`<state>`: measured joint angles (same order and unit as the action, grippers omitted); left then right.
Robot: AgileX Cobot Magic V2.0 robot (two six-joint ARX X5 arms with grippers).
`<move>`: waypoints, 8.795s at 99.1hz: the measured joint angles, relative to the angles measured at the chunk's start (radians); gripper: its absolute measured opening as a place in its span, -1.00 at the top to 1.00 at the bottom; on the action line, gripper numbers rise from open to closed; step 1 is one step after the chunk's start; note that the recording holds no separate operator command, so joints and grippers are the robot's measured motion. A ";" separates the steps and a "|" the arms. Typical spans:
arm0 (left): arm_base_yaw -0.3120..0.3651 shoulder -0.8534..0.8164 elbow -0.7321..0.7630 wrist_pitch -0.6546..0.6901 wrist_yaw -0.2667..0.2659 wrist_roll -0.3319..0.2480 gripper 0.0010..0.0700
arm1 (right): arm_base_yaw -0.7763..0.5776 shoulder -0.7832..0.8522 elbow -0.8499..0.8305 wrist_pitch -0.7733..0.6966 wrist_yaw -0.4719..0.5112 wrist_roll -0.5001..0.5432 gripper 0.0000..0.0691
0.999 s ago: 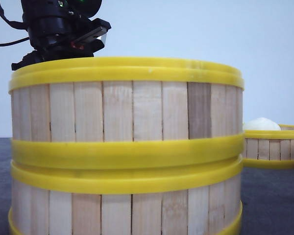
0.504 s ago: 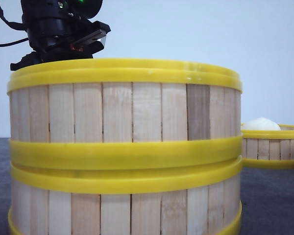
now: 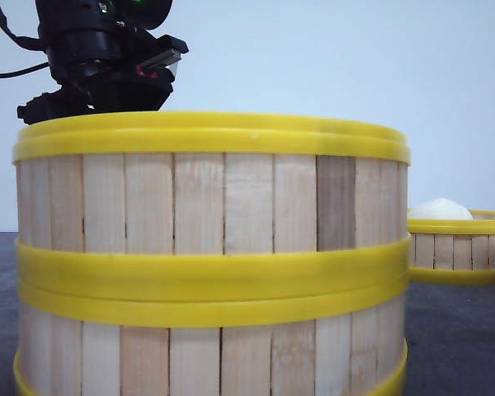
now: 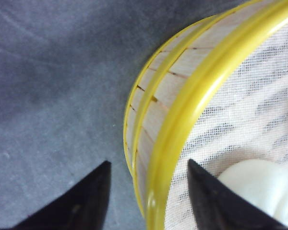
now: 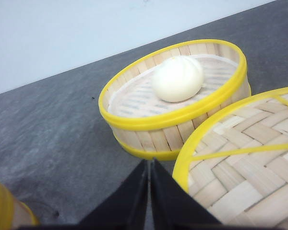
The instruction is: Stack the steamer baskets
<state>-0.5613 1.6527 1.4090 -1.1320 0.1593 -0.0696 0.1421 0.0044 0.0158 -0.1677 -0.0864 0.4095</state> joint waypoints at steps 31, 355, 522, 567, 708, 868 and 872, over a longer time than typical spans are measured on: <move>0.001 -0.119 0.105 0.120 0.000 -0.020 -0.90 | 0.000 0.000 0.001 0.079 0.007 0.004 0.98; 0.001 -0.882 0.153 0.112 -0.294 -0.027 -0.55 | 0.008 1.928 2.287 -1.183 -0.285 -0.291 0.92; 0.001 -0.883 0.153 0.015 -0.294 -0.028 -0.55 | 0.463 1.680 1.670 -1.186 -0.099 -0.299 0.92; 0.001 -0.883 0.153 0.014 -0.294 -0.028 -0.55 | 0.514 1.680 1.673 -1.186 -0.057 -0.303 0.92; 0.001 -0.882 0.153 0.021 -0.294 -0.028 -0.55 | 0.563 1.680 1.730 -1.186 0.054 -0.350 0.92; 0.001 -0.882 0.153 0.031 -0.294 -0.028 -0.55 | 0.525 1.707 1.730 -1.186 -0.041 -0.361 0.92; 0.001 -0.882 0.153 0.035 -0.294 -0.028 -0.55 | 0.525 1.707 1.730 -1.186 -0.041 -0.361 0.91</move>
<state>-0.5606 0.7704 1.5623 -1.0973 -0.1349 -0.0975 0.6666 1.7119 1.7458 -1.3537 -0.1276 0.0483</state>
